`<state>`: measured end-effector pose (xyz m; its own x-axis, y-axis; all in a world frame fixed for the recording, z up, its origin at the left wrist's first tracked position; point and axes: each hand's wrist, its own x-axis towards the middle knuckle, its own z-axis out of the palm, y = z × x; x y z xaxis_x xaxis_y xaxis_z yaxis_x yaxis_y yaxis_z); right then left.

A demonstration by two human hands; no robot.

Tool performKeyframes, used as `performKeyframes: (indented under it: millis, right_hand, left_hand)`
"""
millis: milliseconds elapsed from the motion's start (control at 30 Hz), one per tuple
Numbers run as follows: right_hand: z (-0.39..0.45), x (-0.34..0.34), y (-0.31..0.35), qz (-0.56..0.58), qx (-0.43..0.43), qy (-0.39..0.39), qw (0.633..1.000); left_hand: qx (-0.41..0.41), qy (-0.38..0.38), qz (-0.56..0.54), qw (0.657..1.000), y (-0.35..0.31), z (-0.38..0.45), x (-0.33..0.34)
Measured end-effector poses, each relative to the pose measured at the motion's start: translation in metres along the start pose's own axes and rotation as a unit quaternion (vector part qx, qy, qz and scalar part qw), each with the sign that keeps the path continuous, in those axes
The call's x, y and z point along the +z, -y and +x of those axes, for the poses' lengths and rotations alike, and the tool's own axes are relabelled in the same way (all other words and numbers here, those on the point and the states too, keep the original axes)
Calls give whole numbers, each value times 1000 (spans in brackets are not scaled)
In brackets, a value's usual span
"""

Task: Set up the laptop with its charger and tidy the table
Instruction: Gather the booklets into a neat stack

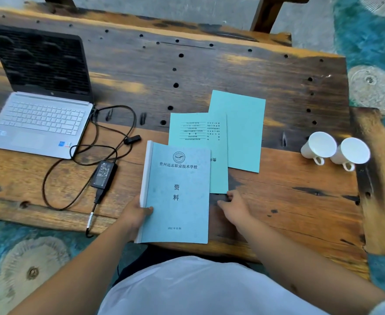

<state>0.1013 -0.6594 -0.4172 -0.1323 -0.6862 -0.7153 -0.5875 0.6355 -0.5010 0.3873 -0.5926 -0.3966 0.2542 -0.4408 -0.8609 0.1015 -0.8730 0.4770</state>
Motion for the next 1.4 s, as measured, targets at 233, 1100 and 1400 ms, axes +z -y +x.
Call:
performKeyframes:
  millis: [233,1100,1400]
  right_hand:
    - [26,-1,33,208,73,0,975]
    - [1,13,69,427,-11,-149,892]
    - [-32,-93,97,184,-195,-237,934]
  left_hand:
    - [-11,-11,41,999,-6,11,-23]
    - [-13,88,56,995,-19,2,-27]
    - [-6,58,88,994,-15,-6,-28]
